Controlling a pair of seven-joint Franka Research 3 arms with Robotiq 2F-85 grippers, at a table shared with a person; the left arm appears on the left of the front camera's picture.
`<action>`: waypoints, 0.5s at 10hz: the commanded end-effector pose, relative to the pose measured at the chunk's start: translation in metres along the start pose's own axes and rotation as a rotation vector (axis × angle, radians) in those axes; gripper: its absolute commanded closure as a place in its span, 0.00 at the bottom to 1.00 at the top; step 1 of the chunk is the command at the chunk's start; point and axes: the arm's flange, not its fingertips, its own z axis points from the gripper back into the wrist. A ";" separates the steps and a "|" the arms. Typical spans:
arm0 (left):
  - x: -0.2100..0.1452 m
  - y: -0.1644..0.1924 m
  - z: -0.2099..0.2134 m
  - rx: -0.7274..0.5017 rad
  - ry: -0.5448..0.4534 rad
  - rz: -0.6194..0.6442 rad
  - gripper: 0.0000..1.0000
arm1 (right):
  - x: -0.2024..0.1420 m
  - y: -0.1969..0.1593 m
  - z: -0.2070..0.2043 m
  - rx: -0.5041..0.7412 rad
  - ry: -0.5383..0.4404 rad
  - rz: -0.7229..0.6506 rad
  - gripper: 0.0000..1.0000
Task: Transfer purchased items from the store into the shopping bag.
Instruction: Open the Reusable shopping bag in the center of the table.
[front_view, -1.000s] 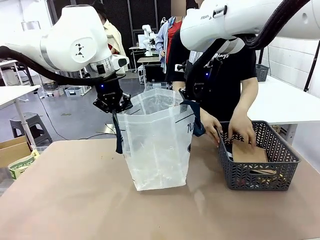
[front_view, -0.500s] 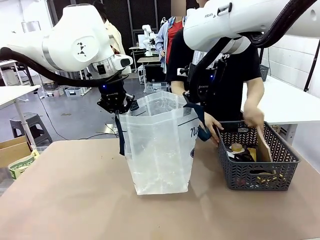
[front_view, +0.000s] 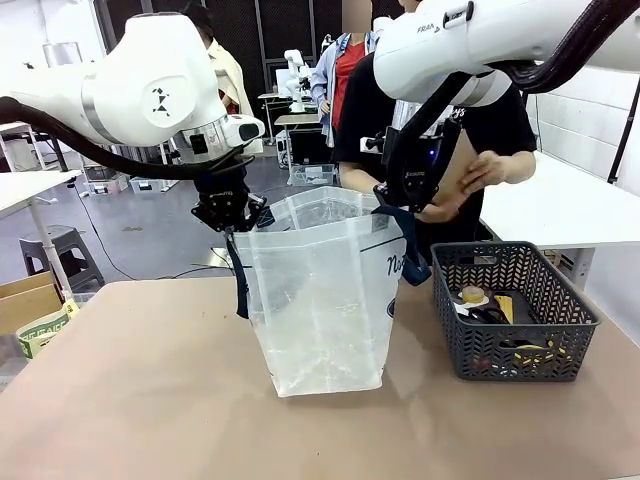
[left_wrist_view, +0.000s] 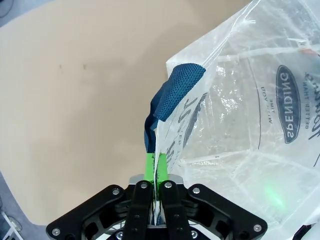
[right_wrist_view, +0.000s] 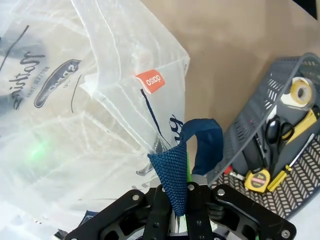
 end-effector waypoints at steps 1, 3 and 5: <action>-0.011 0.005 0.001 -0.037 -0.047 -0.061 1.00 | -0.012 -0.004 -0.007 -0.001 -0.026 0.033 1.00; -0.012 0.004 -0.001 -0.035 -0.048 -0.078 1.00 | -0.014 -0.003 -0.009 0.003 -0.019 0.042 1.00; -0.002 -0.003 0.001 -0.010 -0.031 -0.050 1.00 | -0.012 -0.002 -0.012 0.002 -0.007 0.068 1.00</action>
